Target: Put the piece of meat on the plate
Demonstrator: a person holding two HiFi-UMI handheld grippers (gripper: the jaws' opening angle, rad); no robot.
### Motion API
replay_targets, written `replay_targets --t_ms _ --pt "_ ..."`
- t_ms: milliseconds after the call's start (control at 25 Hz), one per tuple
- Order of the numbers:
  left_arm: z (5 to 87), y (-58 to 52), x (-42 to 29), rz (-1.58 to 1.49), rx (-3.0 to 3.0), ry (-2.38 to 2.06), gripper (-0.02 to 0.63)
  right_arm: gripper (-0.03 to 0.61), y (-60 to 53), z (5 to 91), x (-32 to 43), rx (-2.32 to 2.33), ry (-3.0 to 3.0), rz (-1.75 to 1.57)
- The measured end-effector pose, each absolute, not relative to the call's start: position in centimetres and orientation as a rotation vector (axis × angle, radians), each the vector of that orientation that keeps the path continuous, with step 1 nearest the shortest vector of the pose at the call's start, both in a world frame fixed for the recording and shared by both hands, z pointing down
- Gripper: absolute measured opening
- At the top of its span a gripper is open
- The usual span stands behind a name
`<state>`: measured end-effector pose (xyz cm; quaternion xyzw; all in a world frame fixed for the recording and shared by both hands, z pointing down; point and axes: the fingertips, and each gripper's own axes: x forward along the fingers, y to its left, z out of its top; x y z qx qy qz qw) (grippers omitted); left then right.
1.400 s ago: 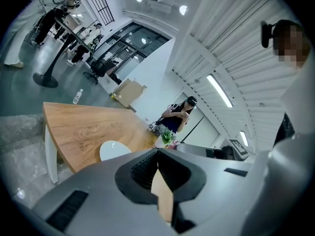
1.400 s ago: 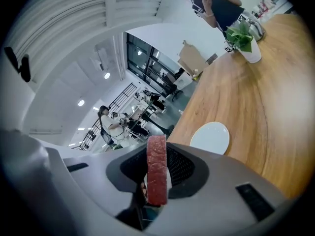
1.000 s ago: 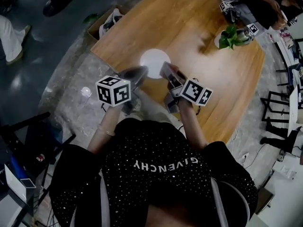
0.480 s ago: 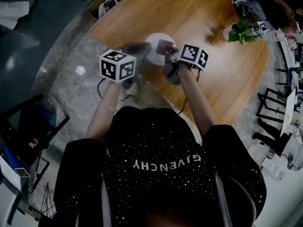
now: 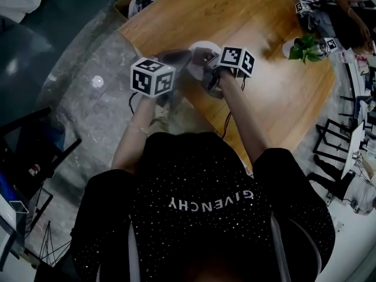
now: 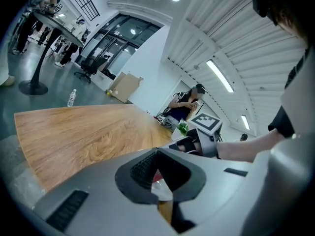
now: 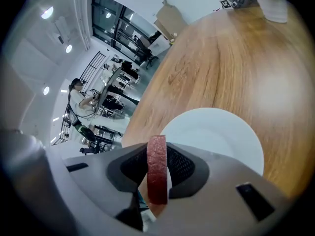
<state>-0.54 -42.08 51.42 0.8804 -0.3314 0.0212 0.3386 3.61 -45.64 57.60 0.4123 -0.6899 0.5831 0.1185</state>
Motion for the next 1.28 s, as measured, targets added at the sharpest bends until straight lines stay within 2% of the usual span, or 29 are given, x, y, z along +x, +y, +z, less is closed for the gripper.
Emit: replay_targets --t_ms 360,440,560,600,1280 --pt "51.3 -41.5 0.2 0.063 2.298 -0.867 0.011 0.1 -45.3 58.8 3.8 1.163 -1.917 1.684" --pt "51.1 -41.2 0.5 0.07 2.305 -0.865 0.011 0.137 -45.2 58.5 3.7 1.142 -1.913 1.686" --pt "50.7 -41.0 0.7 0.071 2.318 -0.859 0.011 0.246 -45.3 58.0 3.4 1.125 -1.911 1.688" --pt "50.6 -41.0 0.7 0.067 2.318 -0.858 0.011 0.262 -45.4 57.8 3.6 1.135 -1.905 1.682" --pt "50.2 -41.1 2.7 0.071 2.346 -0.793 0.011 0.272 -44.4 55.3 9.9 1.322 -1.906 1.654"
